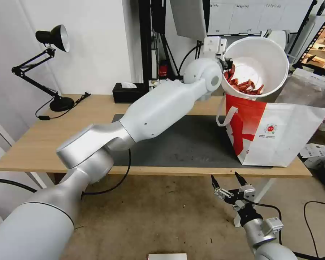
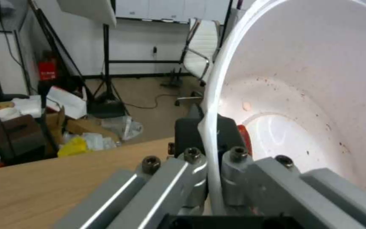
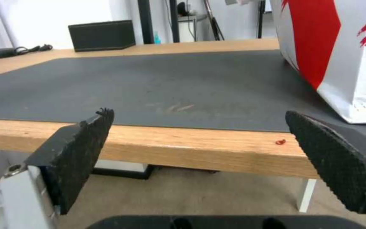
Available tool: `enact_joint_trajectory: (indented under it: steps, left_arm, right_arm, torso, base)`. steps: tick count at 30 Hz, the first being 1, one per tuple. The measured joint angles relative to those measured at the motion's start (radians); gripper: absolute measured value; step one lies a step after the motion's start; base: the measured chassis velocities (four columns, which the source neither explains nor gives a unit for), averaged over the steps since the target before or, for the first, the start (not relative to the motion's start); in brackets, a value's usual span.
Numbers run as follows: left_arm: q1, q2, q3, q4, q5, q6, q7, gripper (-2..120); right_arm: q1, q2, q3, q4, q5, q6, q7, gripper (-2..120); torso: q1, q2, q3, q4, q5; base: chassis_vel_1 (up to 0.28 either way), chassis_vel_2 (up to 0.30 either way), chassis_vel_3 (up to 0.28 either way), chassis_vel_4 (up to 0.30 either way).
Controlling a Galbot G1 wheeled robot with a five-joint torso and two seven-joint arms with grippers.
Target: Pick up the trash from the table and place it into the takeout bag.
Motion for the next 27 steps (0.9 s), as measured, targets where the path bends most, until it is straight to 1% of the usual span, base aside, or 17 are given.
enact_joint_trajectory:
  steps: [2,5,10,11,14,19,22,23,25,27]
  left_arm:
    - [-0.002,0.000,0.007,0.007,0.018,0.012,-0.019,0]
    - [-0.002,0.000,0.022,0.010,0.043,0.027,-0.031,0]
    - [-0.005,0.000,0.059,0.007,0.120,0.041,-0.028,0]
    - [-0.005,0.000,0.059,0.007,0.120,0.041,-0.028,0]
    - [-0.009,0.000,0.081,-0.008,0.162,0.045,-0.007,0]
    - [-0.010,0.000,0.095,-0.023,0.195,0.048,0.019,0]
    - [-0.010,0.001,0.104,-0.039,0.235,0.048,0.065,0]
    - [-0.010,0.001,0.104,-0.039,0.235,0.048,0.065,0]
    - [-0.010,0.001,0.121,-0.045,0.293,0.044,0.108,0]
    - [-0.010,0.001,0.128,-0.048,0.305,0.043,0.117,0]
  right_arm:
    - [0.000,0.000,0.000,0.000,0.000,0.000,0.000,100]
    - [0.000,0.000,0.000,0.000,0.000,0.000,0.000,100]
    - [0.000,0.000,0.000,0.000,0.000,0.000,0.000,100]
    - [0.000,0.000,0.000,0.000,0.000,0.000,0.000,100]
    - [0.000,0.000,0.000,0.000,0.000,0.000,0.000,100]
    - [0.000,0.000,0.000,0.000,0.000,0.000,0.000,100]
    - [0.000,0.000,0.000,0.000,0.000,0.000,0.000,100]
    - [0.000,0.000,0.000,0.000,0.000,0.000,0.000,100]
    - [0.000,0.000,0.000,0.000,0.000,0.000,0.000,100]
    - [0.000,0.000,0.000,0.000,0.000,0.000,0.000,100]
  torso:
    - [0.000,0.000,0.000,0.0000,0.0000]
    - [0.000,0.000,0.000,0.0000,0.0000]
    - [0.000,0.000,0.000,0.0000,0.0000]
    - [0.000,0.000,0.000,0.0000,0.0000]
    - [0.000,0.000,0.000,0.0000,0.0000]
    - [0.000,0.000,0.000,0.0000,0.0000]
    - [0.000,0.000,0.000,0.0000,0.0000]
    - [0.000,0.000,0.000,0.0000,0.0000]
    - [0.000,0.000,0.000,0.0000,0.0000]
    - [0.000,0.000,0.000,0.0000,0.0000]
  base:
    - [0.000,0.000,0.000,0.000]
    - [0.000,0.000,0.000,0.000]
    - [0.000,0.000,0.000,0.000]
    - [0.000,0.000,0.000,0.000]
    - [0.000,0.000,0.000,0.000]
    - [0.000,0.000,0.000,0.000]
    - [0.000,0.000,0.000,0.000]
    - [0.000,0.000,0.000,0.000]
    - [0.000,0.000,0.000,0.000]
    - [0.000,0.000,0.000,0.000]
